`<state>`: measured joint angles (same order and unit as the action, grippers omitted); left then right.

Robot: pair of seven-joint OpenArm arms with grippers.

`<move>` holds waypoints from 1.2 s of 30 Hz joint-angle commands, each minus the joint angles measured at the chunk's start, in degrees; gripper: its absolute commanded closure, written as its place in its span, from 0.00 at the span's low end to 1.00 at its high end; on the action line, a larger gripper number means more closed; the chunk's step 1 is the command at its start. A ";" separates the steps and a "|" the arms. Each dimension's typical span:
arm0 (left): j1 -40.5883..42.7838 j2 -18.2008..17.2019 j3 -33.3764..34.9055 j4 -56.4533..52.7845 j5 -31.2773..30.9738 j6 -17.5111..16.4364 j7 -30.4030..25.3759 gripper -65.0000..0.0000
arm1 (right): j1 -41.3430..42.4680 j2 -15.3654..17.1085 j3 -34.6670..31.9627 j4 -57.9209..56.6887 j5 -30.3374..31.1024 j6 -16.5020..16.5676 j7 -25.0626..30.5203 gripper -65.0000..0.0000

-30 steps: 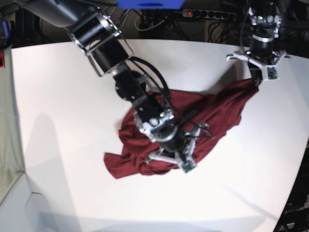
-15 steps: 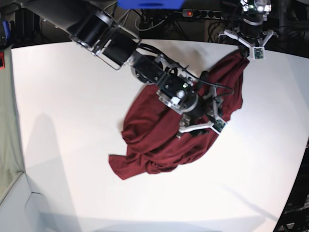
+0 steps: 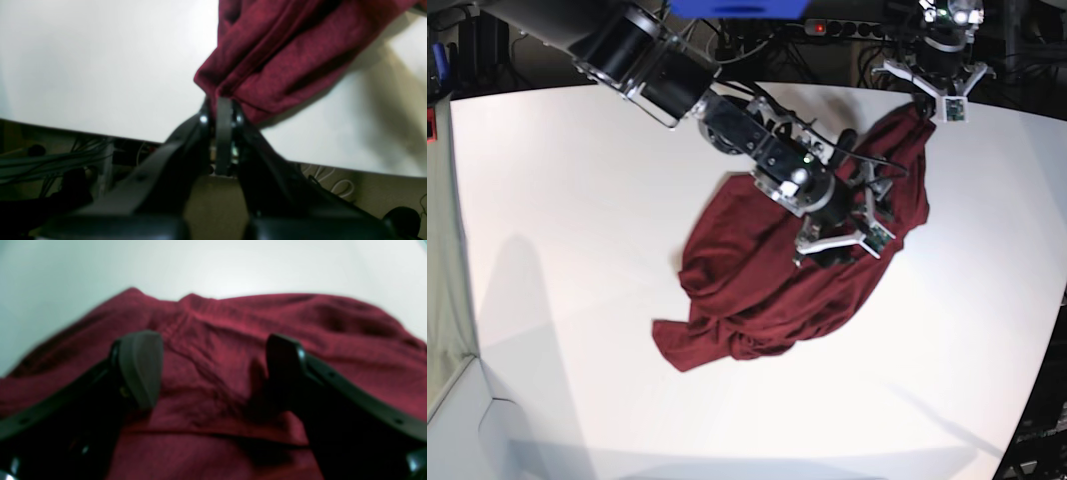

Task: Layout the t-shirt on the table in an organized manner, then fold the t-shirt properly
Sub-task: 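Lift the shirt with both grippers and pull it apart, then regrasp the shirt with both grippers and raise it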

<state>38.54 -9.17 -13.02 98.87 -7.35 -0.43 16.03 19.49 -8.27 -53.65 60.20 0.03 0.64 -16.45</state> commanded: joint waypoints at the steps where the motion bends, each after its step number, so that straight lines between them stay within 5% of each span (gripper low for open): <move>1: 0.53 -0.28 -0.21 0.78 -0.07 0.12 -1.13 1.00 | 1.13 -0.73 0.15 0.15 -0.08 0.10 1.81 0.25; 12: 0.53 -0.28 0.66 0.87 -0.07 0.12 -1.13 1.00 | 0.95 -0.73 0.15 -3.90 -0.08 0.10 9.99 0.30; 23: 0.27 -0.28 0.66 0.87 -0.07 0.12 -1.13 1.00 | 1.04 -0.73 0.15 -3.55 -0.08 0.10 9.55 0.98; 36: -0.26 -0.28 0.22 2.80 0.01 0.12 -1.22 1.00 | 1.13 -0.73 0.51 7.53 -0.08 0.10 4.10 1.00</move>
<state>38.24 -9.17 -12.53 100.22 -7.40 -0.40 16.32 19.33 -8.01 -53.41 66.63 -0.05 0.64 -13.65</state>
